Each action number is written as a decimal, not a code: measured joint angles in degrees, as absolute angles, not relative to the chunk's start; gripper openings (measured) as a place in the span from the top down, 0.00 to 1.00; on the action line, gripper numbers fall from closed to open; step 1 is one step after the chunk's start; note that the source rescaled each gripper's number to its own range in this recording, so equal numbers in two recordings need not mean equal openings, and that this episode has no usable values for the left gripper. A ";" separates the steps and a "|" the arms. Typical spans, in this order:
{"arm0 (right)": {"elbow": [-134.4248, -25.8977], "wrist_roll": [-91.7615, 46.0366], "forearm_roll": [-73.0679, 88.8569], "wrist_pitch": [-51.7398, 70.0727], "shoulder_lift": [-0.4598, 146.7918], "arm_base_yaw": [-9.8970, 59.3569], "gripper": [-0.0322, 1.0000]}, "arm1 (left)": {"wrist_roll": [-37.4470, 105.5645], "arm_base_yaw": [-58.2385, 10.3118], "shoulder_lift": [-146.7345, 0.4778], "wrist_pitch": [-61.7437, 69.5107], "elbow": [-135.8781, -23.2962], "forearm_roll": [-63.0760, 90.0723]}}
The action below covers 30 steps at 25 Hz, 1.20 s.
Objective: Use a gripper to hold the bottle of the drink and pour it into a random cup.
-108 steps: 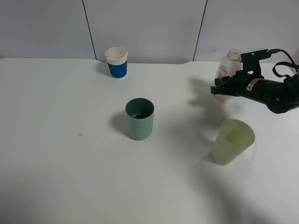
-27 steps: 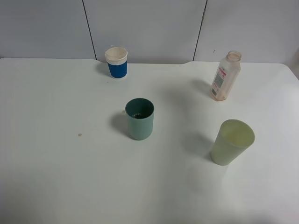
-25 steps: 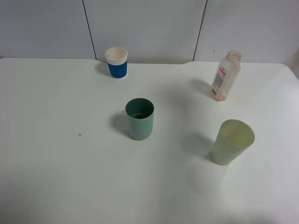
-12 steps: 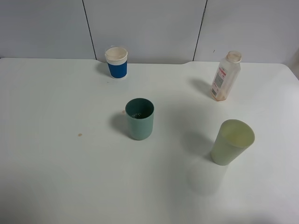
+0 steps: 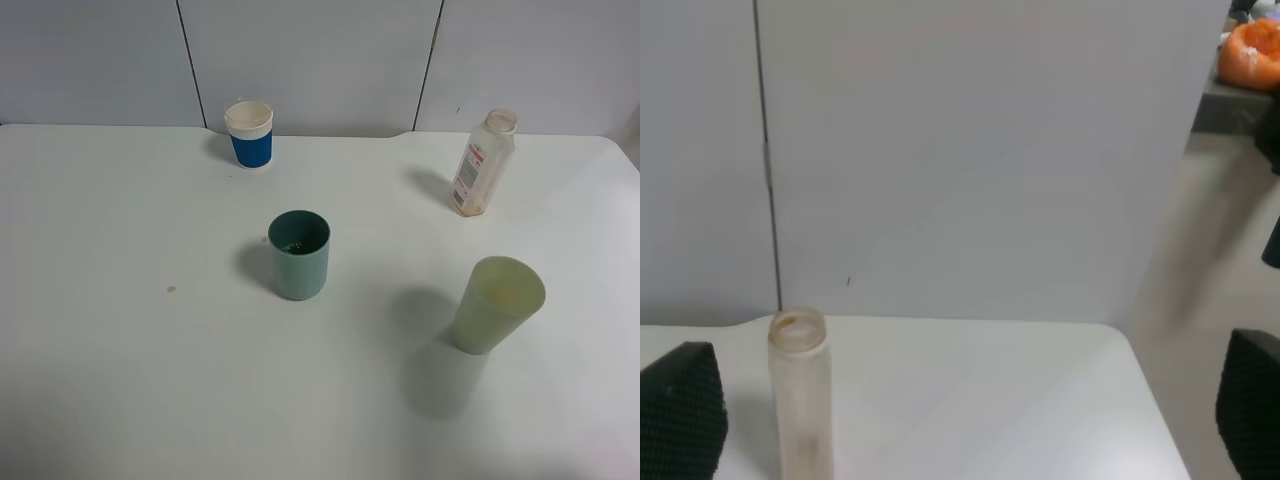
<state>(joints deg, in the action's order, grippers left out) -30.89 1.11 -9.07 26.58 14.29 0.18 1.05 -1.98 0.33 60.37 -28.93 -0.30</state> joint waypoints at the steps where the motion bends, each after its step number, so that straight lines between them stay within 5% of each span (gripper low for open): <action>1: -30.68 1.11 -8.86 27.60 12.76 0.18 0.01 | 1.05 -1.98 0.33 60.37 -28.93 -0.30; 12: -30.20 1.06 -8.80 48.40 5.80 0.18 0.01 | 1.05 -1.98 0.33 60.37 -28.93 -0.30; 30: -29.22 0.00 -4.76 62.07 -0.16 0.18 0.01 | 1.05 -1.98 0.33 60.37 -28.93 -0.30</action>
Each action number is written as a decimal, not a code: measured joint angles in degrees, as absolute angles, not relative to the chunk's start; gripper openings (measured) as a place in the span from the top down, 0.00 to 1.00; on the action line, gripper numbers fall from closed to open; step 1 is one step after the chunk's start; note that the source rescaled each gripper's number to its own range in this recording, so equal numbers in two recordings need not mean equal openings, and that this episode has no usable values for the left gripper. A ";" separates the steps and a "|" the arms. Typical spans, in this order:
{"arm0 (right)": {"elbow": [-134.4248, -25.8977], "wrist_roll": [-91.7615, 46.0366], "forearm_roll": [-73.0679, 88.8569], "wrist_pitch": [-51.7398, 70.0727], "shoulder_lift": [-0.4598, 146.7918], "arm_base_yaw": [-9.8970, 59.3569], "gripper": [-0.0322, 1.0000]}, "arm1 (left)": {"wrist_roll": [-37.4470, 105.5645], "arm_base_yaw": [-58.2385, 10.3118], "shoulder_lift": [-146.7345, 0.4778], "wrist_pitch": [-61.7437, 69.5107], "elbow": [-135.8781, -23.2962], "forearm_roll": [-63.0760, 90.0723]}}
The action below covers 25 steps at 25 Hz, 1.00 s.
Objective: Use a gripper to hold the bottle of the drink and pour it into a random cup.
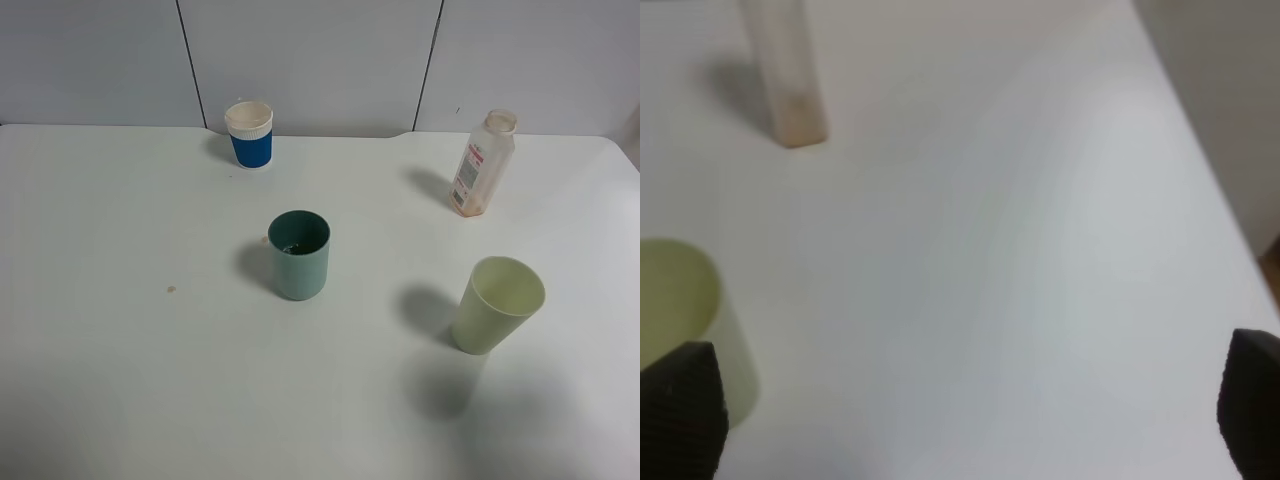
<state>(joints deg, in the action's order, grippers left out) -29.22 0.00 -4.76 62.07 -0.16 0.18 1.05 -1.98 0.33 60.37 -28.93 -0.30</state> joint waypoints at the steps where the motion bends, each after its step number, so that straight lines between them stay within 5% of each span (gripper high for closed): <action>1: -28.97 -0.45 -3.62 61.70 -0.16 0.18 0.01 | 1.05 -1.98 0.33 60.37 -28.93 -0.30; 25: -28.90 -0.45 -2.77 61.52 -0.16 0.18 0.01 | 1.05 -1.98 0.33 60.37 -28.93 -0.30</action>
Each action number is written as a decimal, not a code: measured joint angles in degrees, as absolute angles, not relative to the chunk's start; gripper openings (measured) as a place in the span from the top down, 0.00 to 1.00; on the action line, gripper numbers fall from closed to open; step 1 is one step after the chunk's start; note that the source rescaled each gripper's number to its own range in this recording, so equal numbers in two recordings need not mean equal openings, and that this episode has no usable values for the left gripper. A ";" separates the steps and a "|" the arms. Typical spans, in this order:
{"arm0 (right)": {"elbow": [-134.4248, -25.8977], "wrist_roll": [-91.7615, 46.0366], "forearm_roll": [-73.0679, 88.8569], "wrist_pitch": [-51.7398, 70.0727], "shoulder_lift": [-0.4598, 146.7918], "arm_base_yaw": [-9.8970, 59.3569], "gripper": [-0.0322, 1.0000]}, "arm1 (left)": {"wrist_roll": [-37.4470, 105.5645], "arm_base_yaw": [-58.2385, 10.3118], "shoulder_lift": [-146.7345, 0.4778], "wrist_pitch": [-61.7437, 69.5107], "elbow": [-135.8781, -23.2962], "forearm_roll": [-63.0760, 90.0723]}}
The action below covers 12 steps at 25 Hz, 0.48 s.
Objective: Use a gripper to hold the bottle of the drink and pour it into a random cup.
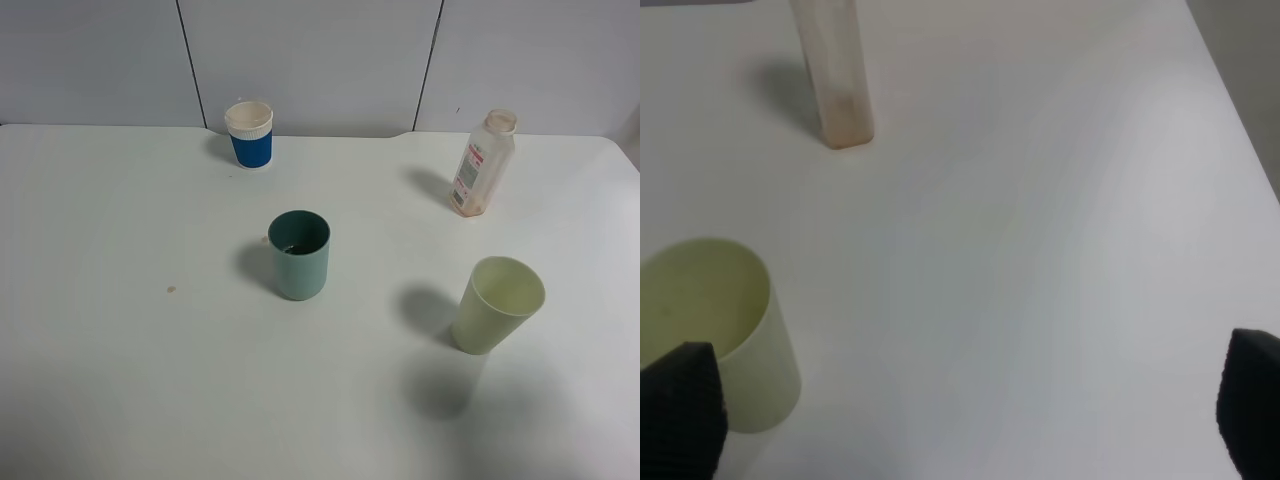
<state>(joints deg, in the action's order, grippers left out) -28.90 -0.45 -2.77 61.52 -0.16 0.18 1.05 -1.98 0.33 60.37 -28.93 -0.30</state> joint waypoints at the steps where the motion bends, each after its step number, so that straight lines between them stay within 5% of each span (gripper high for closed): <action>1: -28.90 -0.45 -2.77 61.52 -0.16 0.18 0.01 | 1.05 -1.98 0.33 60.37 -28.93 -0.30; 12: -28.90 -0.45 -2.77 61.52 -0.16 0.18 0.01 | 1.05 -1.98 0.33 60.41 -28.93 -0.30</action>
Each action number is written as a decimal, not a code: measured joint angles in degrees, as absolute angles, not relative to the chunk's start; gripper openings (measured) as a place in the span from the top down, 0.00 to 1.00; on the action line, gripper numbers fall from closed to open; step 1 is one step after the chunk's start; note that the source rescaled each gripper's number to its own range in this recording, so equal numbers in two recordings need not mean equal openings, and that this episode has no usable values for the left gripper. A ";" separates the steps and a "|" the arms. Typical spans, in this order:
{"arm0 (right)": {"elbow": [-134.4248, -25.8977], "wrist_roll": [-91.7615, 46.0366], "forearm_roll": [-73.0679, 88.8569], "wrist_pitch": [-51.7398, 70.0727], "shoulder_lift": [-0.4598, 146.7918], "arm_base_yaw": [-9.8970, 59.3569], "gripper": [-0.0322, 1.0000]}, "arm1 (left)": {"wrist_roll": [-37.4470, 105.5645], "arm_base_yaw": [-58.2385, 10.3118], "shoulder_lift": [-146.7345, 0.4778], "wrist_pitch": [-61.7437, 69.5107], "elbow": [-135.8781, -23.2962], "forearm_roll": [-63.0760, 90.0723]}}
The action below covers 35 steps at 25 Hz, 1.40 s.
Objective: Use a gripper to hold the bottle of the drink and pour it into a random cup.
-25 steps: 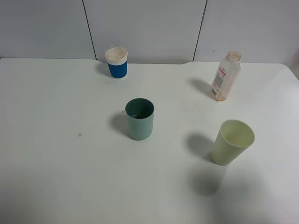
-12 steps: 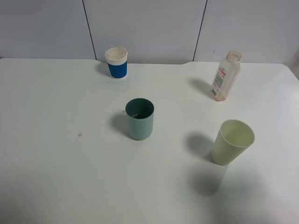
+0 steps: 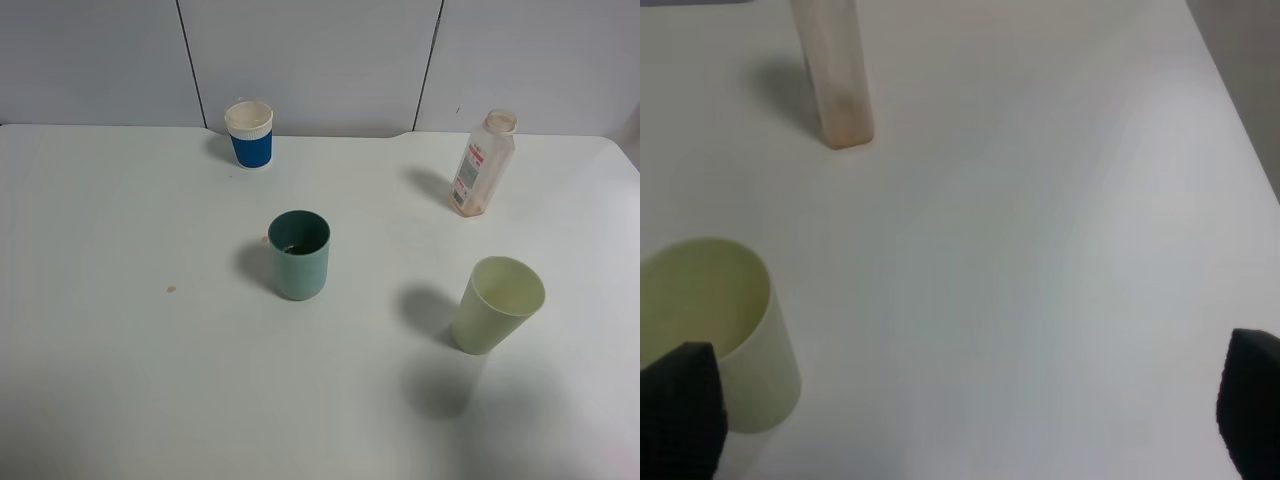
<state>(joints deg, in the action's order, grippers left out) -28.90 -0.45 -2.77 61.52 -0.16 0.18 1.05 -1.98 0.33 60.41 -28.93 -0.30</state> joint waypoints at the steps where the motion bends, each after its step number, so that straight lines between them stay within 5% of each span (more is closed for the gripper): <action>1: -28.90 -0.45 -2.77 61.52 -0.16 0.18 0.01 | 1.05 -1.98 0.33 60.41 -28.93 -0.30; 35: -28.90 -0.45 -2.77 61.33 -0.18 -1.43 0.01 | 1.05 -1.98 0.33 60.38 -28.93 -0.30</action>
<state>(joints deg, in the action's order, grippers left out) -28.90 -0.45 -2.77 61.33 -0.18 -1.43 1.05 -1.98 0.33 60.38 -28.93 -0.30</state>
